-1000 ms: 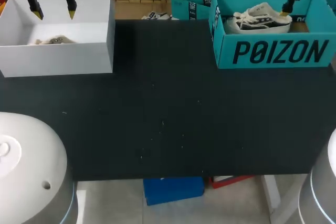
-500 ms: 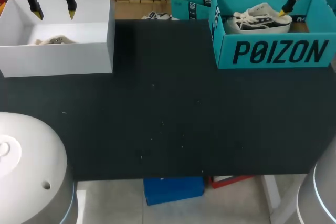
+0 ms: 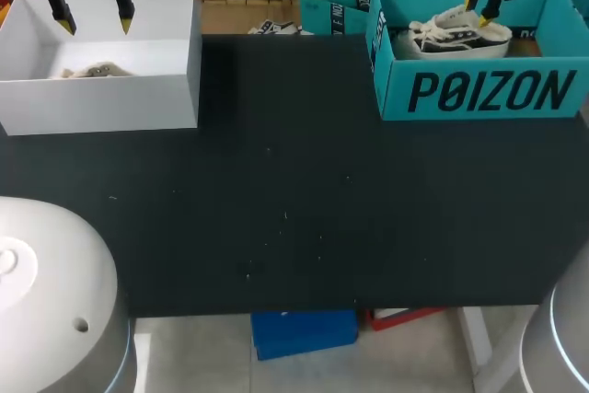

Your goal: Take the shoe out of the shoebox, open the shoe tongue, remove and reinsert the insole, then place the shoe into the shoebox

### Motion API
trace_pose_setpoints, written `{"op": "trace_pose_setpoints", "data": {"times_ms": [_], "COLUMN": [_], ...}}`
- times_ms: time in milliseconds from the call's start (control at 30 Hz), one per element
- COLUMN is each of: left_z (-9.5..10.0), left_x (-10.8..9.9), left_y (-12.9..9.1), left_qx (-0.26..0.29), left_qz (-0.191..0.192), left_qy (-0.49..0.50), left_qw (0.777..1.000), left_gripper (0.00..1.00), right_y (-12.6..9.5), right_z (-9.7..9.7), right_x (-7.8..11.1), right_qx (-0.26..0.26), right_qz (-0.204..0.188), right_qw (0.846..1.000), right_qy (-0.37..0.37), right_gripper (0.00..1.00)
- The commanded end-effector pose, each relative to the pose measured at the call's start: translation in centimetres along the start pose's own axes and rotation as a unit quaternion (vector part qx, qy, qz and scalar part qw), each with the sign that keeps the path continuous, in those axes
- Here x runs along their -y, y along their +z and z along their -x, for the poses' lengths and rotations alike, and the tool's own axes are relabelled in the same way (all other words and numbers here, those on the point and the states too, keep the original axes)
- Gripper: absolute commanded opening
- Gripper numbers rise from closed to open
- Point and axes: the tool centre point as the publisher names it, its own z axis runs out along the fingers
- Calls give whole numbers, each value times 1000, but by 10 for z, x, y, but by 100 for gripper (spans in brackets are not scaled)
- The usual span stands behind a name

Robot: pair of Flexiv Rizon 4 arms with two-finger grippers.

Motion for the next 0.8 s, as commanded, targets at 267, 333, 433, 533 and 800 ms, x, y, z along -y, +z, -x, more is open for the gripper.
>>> {"op": "trace_pose_setpoints", "data": {"times_ms": [267,333,433,533,800], "left_z": [0,0,0,0,0], "left_x": [0,0,0,0,0], "left_y": [-1,-1,-1,-1,-1], "left_qx": [1,1,1,1,1], "left_qz": [1,1,1,1,1], "left_qy": [0,0,0,0,0], "left_qw": [1000,1000,1000,1000,1000], "left_gripper": [100,100,100,100,100], "right_y": [38,43,52,59,79], "right_z": [19,19,18,17,19], "right_x": [2,0,-1,-1,3], "right_qx": [-40,-43,-46,-47,-44], "right_qz": [4,6,9,10,13], "right_qw": [999,999,998,998,998], "right_qy": [21,22,29,33,46], "right_gripper": [44,40,41,38,36]}}
